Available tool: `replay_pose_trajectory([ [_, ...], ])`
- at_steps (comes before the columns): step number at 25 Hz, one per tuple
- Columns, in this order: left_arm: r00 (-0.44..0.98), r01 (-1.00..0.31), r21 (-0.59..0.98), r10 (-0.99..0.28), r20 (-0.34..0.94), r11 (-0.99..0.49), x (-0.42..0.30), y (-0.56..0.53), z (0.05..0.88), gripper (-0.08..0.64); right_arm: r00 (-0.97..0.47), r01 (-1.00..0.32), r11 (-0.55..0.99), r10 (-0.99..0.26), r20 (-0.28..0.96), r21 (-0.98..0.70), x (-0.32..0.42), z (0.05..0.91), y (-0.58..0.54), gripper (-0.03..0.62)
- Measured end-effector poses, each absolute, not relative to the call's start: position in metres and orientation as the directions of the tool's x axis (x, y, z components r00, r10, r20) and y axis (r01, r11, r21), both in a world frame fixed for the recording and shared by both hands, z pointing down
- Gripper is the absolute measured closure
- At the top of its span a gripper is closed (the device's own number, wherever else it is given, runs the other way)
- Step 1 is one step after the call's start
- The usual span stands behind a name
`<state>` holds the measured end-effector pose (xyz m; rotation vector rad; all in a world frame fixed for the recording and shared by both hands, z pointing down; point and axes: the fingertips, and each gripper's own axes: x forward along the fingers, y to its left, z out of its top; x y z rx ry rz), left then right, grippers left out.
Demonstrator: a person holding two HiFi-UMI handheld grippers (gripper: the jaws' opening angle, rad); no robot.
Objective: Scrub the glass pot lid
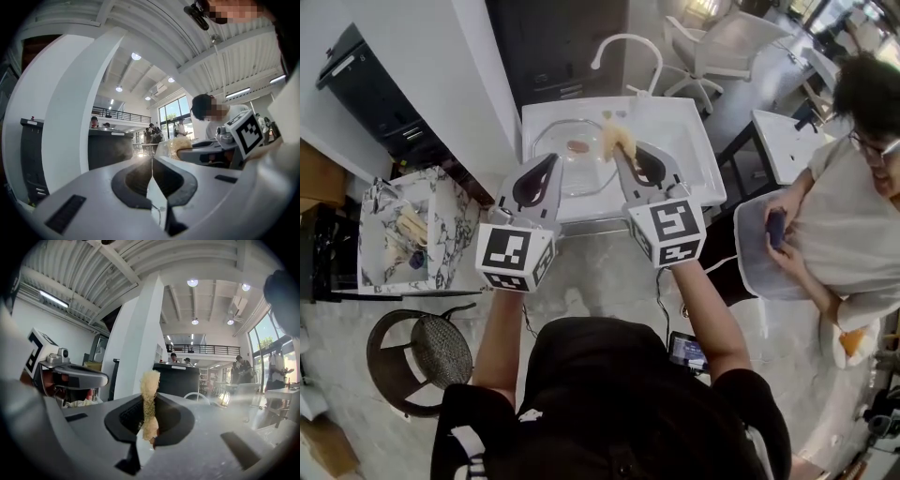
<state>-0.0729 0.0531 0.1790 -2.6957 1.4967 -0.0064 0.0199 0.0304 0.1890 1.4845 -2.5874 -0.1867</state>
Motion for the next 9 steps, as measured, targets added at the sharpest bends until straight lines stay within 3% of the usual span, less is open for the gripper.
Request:
replay_pose_trajectory([
  [9, 0.510, -0.859, -0.068, -0.860, -0.032, -0.507, -0.056, 0.087, 0.174, 0.552, -0.510, -0.840, 0.513, -0.858, 0.065, 0.177, 0.039, 0.189, 0.063, 0.572],
])
